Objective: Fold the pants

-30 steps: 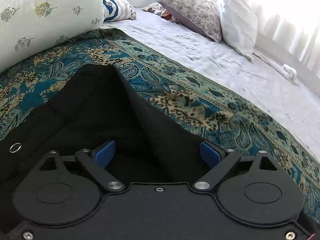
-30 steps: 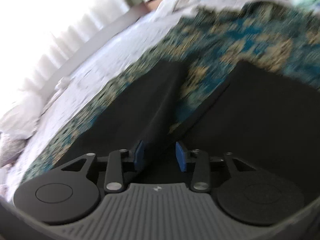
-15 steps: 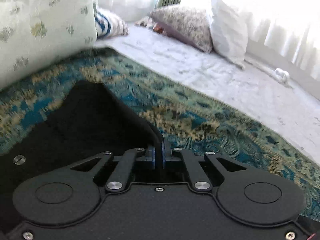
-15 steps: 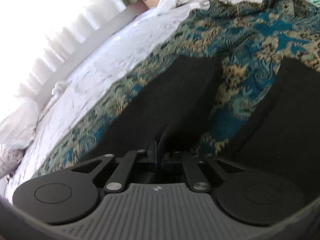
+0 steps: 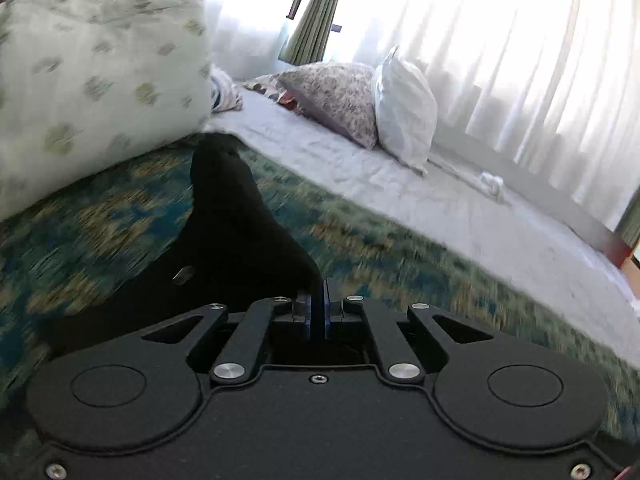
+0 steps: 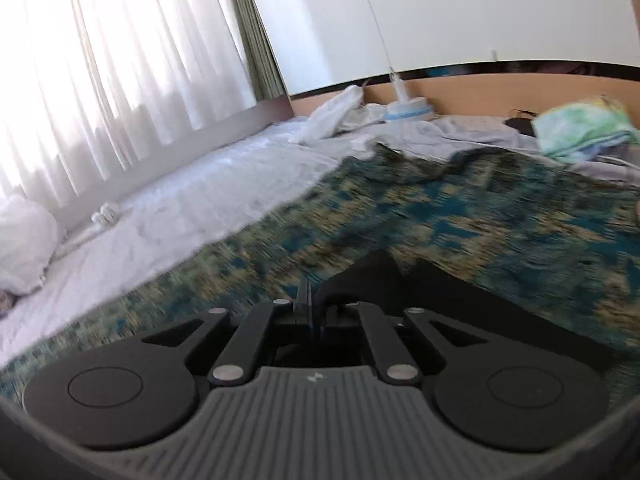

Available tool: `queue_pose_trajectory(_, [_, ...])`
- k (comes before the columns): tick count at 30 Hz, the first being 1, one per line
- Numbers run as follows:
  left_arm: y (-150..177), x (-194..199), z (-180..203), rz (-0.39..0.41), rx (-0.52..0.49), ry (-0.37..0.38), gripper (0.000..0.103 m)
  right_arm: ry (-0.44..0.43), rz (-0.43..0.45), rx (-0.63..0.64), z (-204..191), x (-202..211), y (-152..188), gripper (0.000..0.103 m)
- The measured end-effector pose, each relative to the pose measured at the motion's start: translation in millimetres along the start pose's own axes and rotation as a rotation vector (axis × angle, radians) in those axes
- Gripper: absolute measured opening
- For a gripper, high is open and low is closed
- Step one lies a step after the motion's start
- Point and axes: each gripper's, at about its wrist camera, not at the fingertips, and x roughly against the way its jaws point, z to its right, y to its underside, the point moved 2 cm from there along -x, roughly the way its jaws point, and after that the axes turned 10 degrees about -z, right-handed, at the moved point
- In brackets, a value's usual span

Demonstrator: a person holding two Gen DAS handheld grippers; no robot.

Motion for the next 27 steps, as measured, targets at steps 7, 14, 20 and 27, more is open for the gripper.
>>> queue_pose_trajectory(7, [66,17,-26,-0.071,-0.035,-0.079,0.005,0.109,-0.091,0.016,38,1,40,0.007])
queue_pose_trajectory(14, [87,32,-39,-0.080,-0.055,-0.104,0.006,0.145,-0.111,0.079,46,10,47,0.007])
queue_pose_trajectory(20, [102,14,-41,-0.103,-0.100,-0.168,0.008,0.149,-0.126,0.089,56,3,65,0.011])
queue_pose_trajectory(27, [104,11,-39,-0.104,-0.133,-0.181,0.010,0.047,-0.111,-0.142,97,3,38,0.015])
